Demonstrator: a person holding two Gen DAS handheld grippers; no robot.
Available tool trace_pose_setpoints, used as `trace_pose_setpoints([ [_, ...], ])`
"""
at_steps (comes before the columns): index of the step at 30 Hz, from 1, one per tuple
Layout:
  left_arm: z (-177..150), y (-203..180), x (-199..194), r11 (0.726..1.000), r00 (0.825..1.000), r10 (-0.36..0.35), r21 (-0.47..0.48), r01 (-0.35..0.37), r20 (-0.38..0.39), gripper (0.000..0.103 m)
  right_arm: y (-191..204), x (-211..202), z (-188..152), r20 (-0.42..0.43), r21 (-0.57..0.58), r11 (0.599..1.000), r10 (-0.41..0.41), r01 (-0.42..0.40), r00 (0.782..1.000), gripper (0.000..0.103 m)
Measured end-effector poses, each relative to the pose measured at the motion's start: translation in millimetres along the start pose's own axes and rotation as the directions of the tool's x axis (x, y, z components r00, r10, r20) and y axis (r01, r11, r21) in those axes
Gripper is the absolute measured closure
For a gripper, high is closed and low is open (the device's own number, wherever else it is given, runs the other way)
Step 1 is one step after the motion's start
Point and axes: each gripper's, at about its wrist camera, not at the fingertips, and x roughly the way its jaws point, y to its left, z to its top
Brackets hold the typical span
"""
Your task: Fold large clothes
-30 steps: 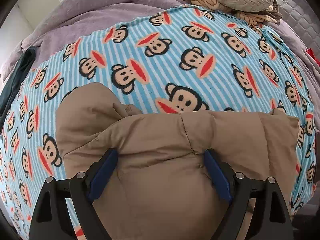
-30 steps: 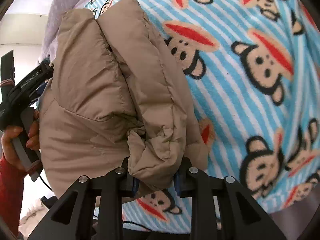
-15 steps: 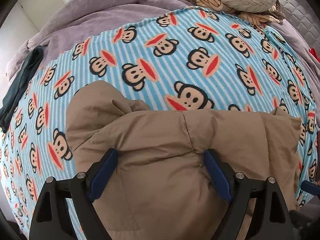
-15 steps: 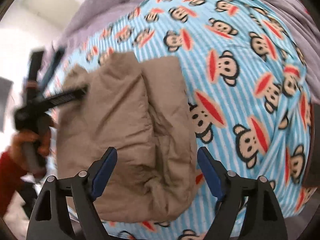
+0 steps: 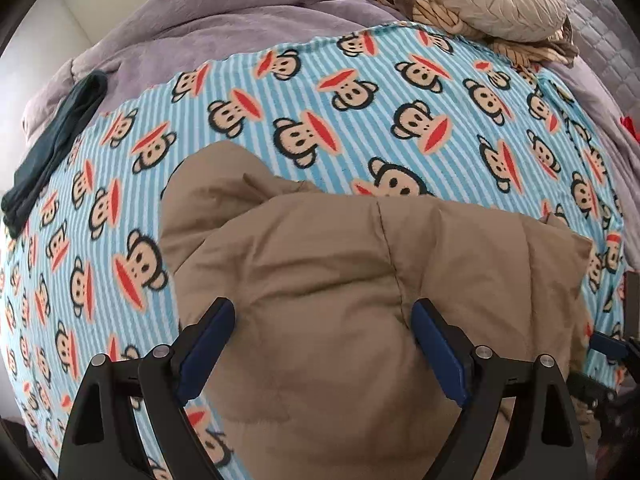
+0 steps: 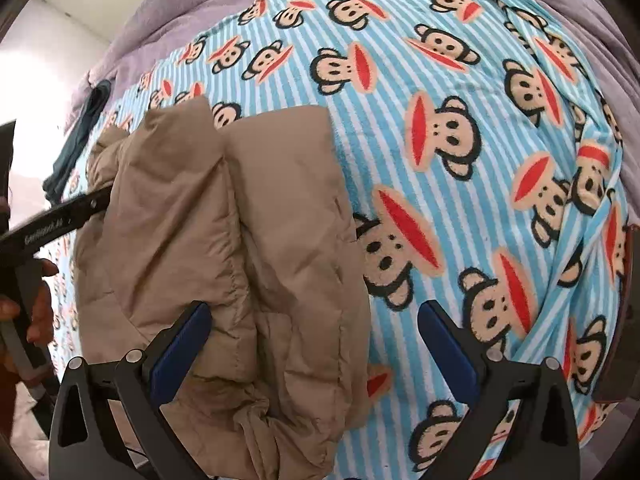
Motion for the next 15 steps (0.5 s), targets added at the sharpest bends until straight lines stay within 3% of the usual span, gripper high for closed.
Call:
trace_pose_setpoints([
  [2,-7,11,-9,0.999,0.999,-0.03,-0.026,0.03,0.016,0.009,-6,-2,0,0.004,0.027,0.999,0.032,-0.032,0.999,0.0],
  [3,-10,16,-12,0.998,0.999,-0.045,-0.038,0.046,0.024,0.0,-9,-2,0,0.005,0.041,0.998,0.049,-0.049,0.999,0.0],
  [6,-24,39,-22,0.983,0.988,-0.148,-0.105,0.151,0.037,0.0,-21,1,1,0.005,0.089,0.99,0.113,-0.113,0.994,0.0],
  [9,-40,71,-22,0.933,0.956,-0.293,-0.209,0.292,0.03,0.0,-28,4,6,-0.007,0.104,0.978,0.183,-0.181,0.983,0.0],
  [12,-57,101,-9,0.838,0.889,-0.458,-0.326,0.438,0.017,0.0,-33,10,11,-0.026,0.114,0.962,0.254,-0.249,0.967,0.0],
  [15,-74,117,9,0.723,0.801,-0.598,-0.416,0.551,0.021,0.0,-35,18,19,-0.058,0.109,0.945,0.314,-0.307,0.948,0.0],
])
